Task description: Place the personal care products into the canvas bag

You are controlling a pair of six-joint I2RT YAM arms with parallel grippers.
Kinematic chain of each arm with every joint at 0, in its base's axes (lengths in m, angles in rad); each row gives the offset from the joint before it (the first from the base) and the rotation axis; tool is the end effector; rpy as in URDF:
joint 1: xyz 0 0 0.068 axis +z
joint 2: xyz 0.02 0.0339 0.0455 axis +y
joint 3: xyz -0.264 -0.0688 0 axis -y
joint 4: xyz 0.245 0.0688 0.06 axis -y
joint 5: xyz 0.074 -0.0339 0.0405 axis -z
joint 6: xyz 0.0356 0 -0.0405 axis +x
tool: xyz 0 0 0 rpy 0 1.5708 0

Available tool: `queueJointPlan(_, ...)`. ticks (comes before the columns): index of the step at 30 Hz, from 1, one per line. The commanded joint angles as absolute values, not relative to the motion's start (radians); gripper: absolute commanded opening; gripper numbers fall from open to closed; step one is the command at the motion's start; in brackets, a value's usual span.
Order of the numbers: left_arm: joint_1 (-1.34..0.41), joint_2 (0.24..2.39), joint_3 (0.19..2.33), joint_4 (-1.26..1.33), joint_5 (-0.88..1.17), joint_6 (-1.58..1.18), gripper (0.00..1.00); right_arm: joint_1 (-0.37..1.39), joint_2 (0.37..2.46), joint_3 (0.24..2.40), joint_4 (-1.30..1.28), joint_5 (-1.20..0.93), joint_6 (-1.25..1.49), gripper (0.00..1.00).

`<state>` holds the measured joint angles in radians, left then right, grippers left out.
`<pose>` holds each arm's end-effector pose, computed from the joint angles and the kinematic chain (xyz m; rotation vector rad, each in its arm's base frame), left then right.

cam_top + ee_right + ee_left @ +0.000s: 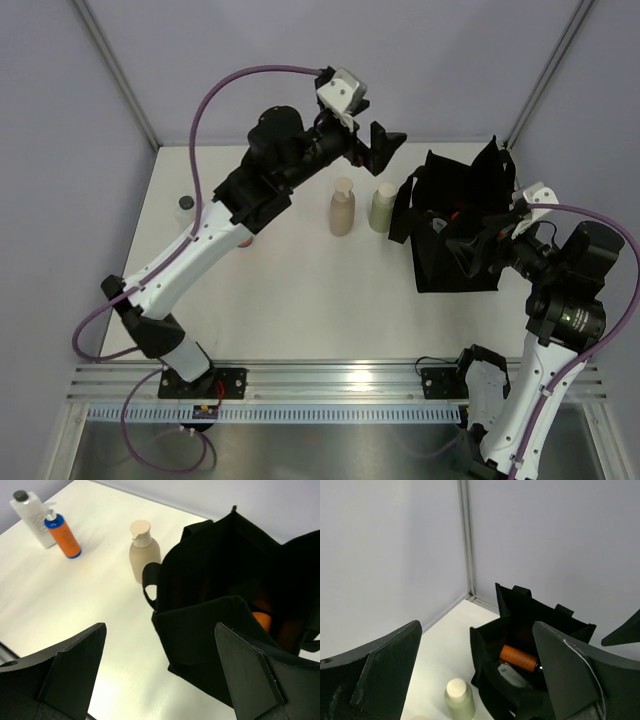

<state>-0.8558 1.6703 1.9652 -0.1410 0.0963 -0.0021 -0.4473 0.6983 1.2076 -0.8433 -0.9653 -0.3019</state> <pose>0.2409 -0.2827 0.5216 0.6796 1.2958 -0.7732 0.0952 -0.0132 0.4242 -0.4973 1.7027 0.3778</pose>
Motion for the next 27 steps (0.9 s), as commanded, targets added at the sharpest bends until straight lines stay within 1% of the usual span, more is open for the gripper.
queueJointPlan(1, -0.862, 1.559, 1.863, -0.218, -0.030, 0.069, 0.99, -0.451, 0.701, 1.265, -0.966, -1.060, -0.449, 0.99)
queueJointPlan(4, -0.862, 1.442, 1.725, -0.271, -0.096, 0.087, 0.99, -0.451, 0.701, 1.292, -1.038, -1.072, -0.514, 0.99)
queueJointPlan(8, -0.862, 1.246, 1.480, -0.295, -0.159, 0.115, 0.99, -0.451, 0.703, 1.315, -1.100, -1.100, -0.565, 1.00)
queueJointPlan(15, -0.862, 0.991, 1.232, -0.327, -0.238, 0.106, 0.99, -0.451, 0.767, 1.380, -1.103, -1.167, -0.545, 1.00)
queueJointPlan(21, -0.862, 0.871, 1.028, -0.348, -0.250, 0.100, 0.99, -0.437, 0.865, 1.544, -1.106, -1.166, -0.528, 1.00)
queueJointPlan(22, -0.862, 0.850, 0.994, -0.354, -0.252, 0.100, 0.99, -0.427, 0.915, 1.593, -1.111, -1.161, -0.525, 0.99)
queueJointPlan(24, -0.862, 0.827, 0.971, -0.374, -0.259, 0.101, 0.99, -0.410, 0.951, 1.641, -1.115, -1.129, -0.519, 1.00)
queueJointPlan(27, -0.862, 0.779, 0.921, -0.376, -0.258, 0.104, 0.99, -0.336, 1.012, 1.704, -1.095, -1.049, -0.491, 0.99)
